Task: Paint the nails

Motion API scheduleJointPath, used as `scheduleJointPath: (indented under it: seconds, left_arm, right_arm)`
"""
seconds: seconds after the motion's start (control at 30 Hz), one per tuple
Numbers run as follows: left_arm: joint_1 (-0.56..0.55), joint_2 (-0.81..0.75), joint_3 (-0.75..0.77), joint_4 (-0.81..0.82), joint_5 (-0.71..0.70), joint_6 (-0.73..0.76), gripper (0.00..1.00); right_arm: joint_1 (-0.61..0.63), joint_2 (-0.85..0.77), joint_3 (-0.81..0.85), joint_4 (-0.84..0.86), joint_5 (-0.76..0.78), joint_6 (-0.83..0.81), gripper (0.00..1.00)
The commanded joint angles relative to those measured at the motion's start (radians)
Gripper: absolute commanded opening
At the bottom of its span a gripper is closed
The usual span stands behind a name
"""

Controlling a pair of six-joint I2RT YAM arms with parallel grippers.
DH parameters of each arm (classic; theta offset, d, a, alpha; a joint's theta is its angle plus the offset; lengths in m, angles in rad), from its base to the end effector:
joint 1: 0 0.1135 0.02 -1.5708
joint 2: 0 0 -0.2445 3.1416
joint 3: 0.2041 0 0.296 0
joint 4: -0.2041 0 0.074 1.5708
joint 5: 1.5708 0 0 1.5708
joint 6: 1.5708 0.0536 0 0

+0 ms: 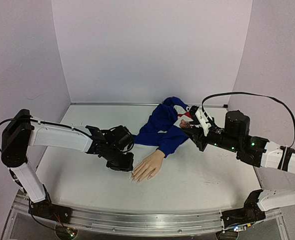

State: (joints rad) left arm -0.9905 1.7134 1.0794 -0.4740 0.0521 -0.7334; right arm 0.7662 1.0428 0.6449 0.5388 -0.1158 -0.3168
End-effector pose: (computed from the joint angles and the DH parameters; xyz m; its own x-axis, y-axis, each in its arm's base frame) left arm 0.2064 -0.3200 0.1180 -0.9321 0.2024 -0.3005 0.3015 0.8932 -0.3335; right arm 0.2214 0.2217 0.2856 0.3364 -0.1057 -0.9358 -0.7013 0.6351 -0.3239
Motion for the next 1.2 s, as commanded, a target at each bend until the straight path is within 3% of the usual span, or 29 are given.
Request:
scheduleJointPath:
  seconds: [0.0,1.17]
  left_arm:
    - [-0.004,0.008,0.047,-0.02,0.0,-0.008,0.0]
    - [-0.002,0.033,0.062,-0.008,0.021,0.011,0.0]
  right_arm:
    - [-0.005,-0.008,0.016,0.066,-0.008,0.01,0.0]
    - [-0.004,-0.015,0.009,0.066,-0.004,0.012,0.0]
